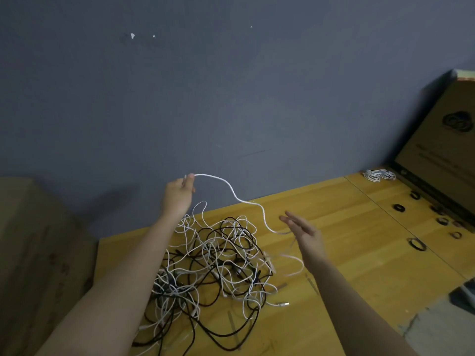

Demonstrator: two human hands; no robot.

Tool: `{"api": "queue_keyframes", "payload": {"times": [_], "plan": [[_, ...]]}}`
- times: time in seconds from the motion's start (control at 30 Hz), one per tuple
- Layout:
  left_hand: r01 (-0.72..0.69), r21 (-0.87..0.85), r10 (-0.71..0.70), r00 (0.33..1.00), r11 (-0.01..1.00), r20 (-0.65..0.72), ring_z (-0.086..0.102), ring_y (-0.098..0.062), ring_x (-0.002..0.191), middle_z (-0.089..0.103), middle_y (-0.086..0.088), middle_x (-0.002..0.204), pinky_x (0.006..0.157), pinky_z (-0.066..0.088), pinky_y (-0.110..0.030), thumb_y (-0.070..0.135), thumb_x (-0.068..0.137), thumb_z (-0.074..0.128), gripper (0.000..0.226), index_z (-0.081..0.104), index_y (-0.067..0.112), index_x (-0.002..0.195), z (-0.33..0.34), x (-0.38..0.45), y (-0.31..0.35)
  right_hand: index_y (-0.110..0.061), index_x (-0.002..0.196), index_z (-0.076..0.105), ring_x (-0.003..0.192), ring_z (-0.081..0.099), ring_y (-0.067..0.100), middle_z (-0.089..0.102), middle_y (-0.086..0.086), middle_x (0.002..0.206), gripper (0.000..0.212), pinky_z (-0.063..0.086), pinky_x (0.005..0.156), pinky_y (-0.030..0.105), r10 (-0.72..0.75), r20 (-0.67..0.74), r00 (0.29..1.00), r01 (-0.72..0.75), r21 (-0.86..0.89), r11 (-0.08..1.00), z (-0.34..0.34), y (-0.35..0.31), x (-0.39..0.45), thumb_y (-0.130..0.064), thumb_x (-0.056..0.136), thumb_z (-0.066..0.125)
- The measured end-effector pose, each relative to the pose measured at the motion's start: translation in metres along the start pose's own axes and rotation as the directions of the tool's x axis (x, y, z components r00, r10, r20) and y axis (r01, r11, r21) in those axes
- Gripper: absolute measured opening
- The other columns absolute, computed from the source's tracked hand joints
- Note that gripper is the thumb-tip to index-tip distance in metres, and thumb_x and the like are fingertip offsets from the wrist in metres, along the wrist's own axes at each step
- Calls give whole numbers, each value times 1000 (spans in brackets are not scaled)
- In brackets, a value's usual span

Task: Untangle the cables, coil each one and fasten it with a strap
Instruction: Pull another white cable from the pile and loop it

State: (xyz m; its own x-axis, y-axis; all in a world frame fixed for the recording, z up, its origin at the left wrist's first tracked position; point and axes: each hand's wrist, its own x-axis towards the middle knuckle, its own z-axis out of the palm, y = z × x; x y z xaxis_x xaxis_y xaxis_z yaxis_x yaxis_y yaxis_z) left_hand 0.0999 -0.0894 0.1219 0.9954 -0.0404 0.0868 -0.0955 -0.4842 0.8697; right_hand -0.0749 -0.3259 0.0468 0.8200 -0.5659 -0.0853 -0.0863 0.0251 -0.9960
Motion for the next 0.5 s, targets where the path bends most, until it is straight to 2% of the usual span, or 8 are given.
{"api": "queue_keyframes", "payload": {"times": [0.07, 0.13, 0.17, 0.23, 0.3, 0.33, 0.4, 0.5], "plan": [[-78, 51, 76, 996, 996, 45, 48, -20, 58, 51, -2, 59, 58, 29, -32, 32, 102, 40, 49, 51, 14, 58, 3, -4, 6, -16, 105, 72, 101, 63, 6, 75, 2, 96, 18, 42, 89, 27, 52, 38, 998, -54, 59, 997, 7, -14, 2, -11, 89, 64], [-173, 98, 165, 982, 980, 90, 51, -19, 60, 56, -5, 63, 61, 31, -31, 35, 102, 39, 48, 58, 9, 67, 7, -9, 14, -15, 105, 70, 89, 65, 8, 75, 3, 82, 16, 41, 83, 31, 98, 65, 993, -92, -86, 992, 9, -19, 4, -19, 91, 63], [-216, 145, 201, 973, 966, 114, 56, -23, 67, 63, -9, 74, 64, 34, -31, 39, 102, 38, 47, 65, 6, 80, 9, -11, 19, -12, 113, 66, 86, 64, 10, 74, 4, 78, 25, 41, 82, 33, 134, 50, 990, -124, -168, 978, 8, -17, 5, -27, 95, 58], [-292, 324, 252, 955, 900, 159, 63, -29, 95, 68, -10, 110, 73, 41, -33, 45, 101, 33, 49, 63, 10, 119, 13, -15, 29, -9, 127, 55, 97, 57, 18, 72, 8, 86, 44, 36, 88, 35, 210, -23, 977, -210, -213, 954, 7, -15, 8, -41, 101, 40], [-360, 484, 303, 933, 798, 194, 60, -32, 108, 64, -8, 122, 81, 45, -35, 46, 102, 30, 48, 55, 17, 130, 14, -20, 40, -12, 137, 47, 116, 49, 22, 65, 11, 115, 52, 31, 98, 37, 204, -105, 973, -220, -178, 959, 9, -16, 12, -46, 102, 30], [-390, 529, 333, 921, 753, 205, 60, -33, 107, 65, -10, 118, 78, 44, -35, 45, 102, 30, 46, 55, 16, 127, 14, -23, 44, -14, 140, 45, 126, 45, 22, 57, 10, 130, 51, 30, 104, 37, 145, -133, 980, -171, -210, 963, 12, -18, 13, -45, 102, 31], [-443, 583, 389, 893, 681, 226, 61, -35, 100, 66, -13, 105, 69, 40, -34, 44, 102, 31, 41, 56, 13, 113, 17, -28, 52, -20, 140, 45, 136, 36, 21, 43, 4, 143, 45, 28, 112, 37, -50, -130, 990, 6, -320, 948, 20, -26, 12, -41, 101, 37], [-482, 592, 416, 872, 646, 256, 62, -35, 98, 66, -12, 101, 67, 38, -33, 45, 102, 30, 41, 55, 13, 109, 23, -34, 61, -24, 142, 42, 137, 28, 9, 34, -7, 147, 44, 23, 108, 25, -233, 52, 971, 235, -379, 895, 37, -47, 7, -33, 99, 46]]}}
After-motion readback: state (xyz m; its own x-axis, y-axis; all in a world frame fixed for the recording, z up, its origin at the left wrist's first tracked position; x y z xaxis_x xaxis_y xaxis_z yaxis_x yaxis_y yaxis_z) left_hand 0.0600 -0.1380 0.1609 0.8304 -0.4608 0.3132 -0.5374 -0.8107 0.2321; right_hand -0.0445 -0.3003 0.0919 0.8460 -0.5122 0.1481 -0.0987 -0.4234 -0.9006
